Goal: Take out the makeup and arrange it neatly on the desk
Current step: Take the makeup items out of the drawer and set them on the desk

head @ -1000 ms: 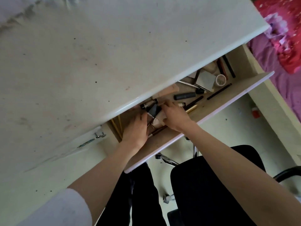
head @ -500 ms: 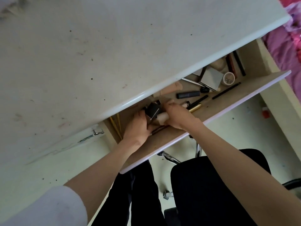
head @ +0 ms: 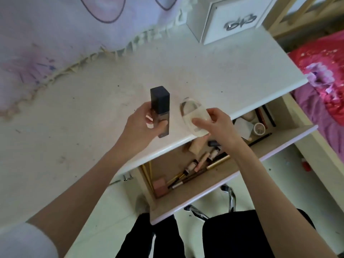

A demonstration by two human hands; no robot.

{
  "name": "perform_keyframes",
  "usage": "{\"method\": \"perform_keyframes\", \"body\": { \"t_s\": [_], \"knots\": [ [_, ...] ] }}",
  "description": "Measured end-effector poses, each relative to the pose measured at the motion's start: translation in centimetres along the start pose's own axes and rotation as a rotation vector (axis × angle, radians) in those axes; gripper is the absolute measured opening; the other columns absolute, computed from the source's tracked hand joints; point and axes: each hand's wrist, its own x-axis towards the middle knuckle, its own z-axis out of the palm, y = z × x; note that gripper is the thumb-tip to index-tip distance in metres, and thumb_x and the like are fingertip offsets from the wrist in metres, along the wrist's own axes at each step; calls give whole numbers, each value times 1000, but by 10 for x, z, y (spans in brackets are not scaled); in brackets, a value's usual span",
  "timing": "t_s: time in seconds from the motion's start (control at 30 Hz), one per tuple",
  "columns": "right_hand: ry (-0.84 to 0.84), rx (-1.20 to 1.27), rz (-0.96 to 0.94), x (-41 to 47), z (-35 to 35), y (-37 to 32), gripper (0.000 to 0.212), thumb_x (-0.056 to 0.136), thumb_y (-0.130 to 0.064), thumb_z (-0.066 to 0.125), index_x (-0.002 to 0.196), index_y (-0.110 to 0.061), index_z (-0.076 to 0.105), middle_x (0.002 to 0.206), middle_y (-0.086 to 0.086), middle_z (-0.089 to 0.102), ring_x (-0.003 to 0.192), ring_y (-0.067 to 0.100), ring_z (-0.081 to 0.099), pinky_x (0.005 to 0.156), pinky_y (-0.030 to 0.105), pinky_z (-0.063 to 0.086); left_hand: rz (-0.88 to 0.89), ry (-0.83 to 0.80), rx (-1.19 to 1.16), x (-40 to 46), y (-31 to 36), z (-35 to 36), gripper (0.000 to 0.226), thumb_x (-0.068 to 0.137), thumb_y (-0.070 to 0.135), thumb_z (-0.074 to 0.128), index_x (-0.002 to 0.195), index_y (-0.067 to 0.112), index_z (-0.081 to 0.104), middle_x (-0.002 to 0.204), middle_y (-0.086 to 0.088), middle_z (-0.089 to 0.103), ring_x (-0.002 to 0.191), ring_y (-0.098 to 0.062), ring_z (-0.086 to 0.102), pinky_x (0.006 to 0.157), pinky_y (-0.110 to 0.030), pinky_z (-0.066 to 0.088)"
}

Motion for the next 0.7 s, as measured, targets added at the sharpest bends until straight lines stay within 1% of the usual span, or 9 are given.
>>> {"method": "perform_keyframes", "body": {
  "t_s": [0.13,0.2,0.27,0.33,0.4,0.47,0.5,0.6,0.7],
  "knots": [
    [-9,42,-130,47,46,-52,26,84,-19,65,106,-13,53,89,-7,57,79,10,58,66,24,56,-57,130,-28,39,-15,-54,38,80,12,68,114,13,53,96,5,61,82,-10,58,75,-13,43],
    [16,9,-178,71,72,-70,26,83,-18,66,103,-15,50,85,-11,53,75,5,53,69,24,48,-78,178,-25,61,-25,-79,38,79,9,69,113,11,53,101,0,61,89,-14,59,81,-22,46],
    [63,-15,-234,95,98,-84,27,81,-20,68,101,-16,50,84,-14,53,75,3,51,69,19,42,-75,204,-49,82,-34,-100,28,78,3,67,96,19,54,98,-3,60,90,-18,58,86,-34,49],
    [125,-34,-269,118,120,-94,28,80,-21,69,100,-14,52,83,-14,53,75,3,51,65,14,39,-53,217,-47,101,-43,-115,35,77,-4,63,78,27,47,90,-6,56,85,-21,55,88,-44,47],
    [167,-50,-275,138,140,-101,27,79,-22,68,97,-16,49,78,-14,52,70,2,49,59,12,38,-58,229,-46,116,-53,-125,32,78,-5,60,81,24,47,91,-4,54,85,-17,53,87,-35,49],
    [181,-96,-277,155,157,-106,26,80,-24,66,94,-16,46,75,-13,49,66,4,47,58,16,38,-75,238,-70,129,-64,-131,32,79,-2,61,104,14,50,98,3,52,88,-8,51,74,-5,45],
    [186,-133,-291,160,165,-108,26,80,-25,66,93,-16,45,74,-11,48,65,5,46,57,18,37,-83,248,-70,135,-68,-132,38,79,-1,63,113,10,50,101,4,51,89,-6,49,67,3,39],
    [212,-229,-374,175,181,-116,27,82,-24,65,91,-16,41,77,-7,49,69,12,48,61,23,35,-72,295,-41,152,-75,-136,44,79,1,64,120,6,50,101,5,52,90,-6,48,58,7,32],
    [241,-296,-412,188,187,-124,28,84,-24,65,93,-17,39,88,0,54,75,16,52,65,25,39,-43,321,-15,169,-75,-139,42,80,3,64,119,8,51,103,5,53,91,-7,50,62,2,34]
  ]
}}
